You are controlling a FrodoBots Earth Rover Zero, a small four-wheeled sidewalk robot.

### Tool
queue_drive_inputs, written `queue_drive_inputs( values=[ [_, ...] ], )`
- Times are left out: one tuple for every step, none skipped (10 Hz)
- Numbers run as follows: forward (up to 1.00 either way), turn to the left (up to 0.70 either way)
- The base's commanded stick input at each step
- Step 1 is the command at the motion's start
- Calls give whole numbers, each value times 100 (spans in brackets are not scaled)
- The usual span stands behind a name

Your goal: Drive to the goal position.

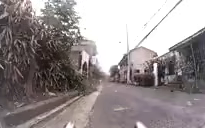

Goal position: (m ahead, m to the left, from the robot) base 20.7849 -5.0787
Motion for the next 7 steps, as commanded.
queue_drive_inputs(
  values=[
    [70, 0],
    [70, 0],
    [70, 0],
    [70, 0],
    [70, 0],
    [70, 0],
    [70, 0]
  ],
)
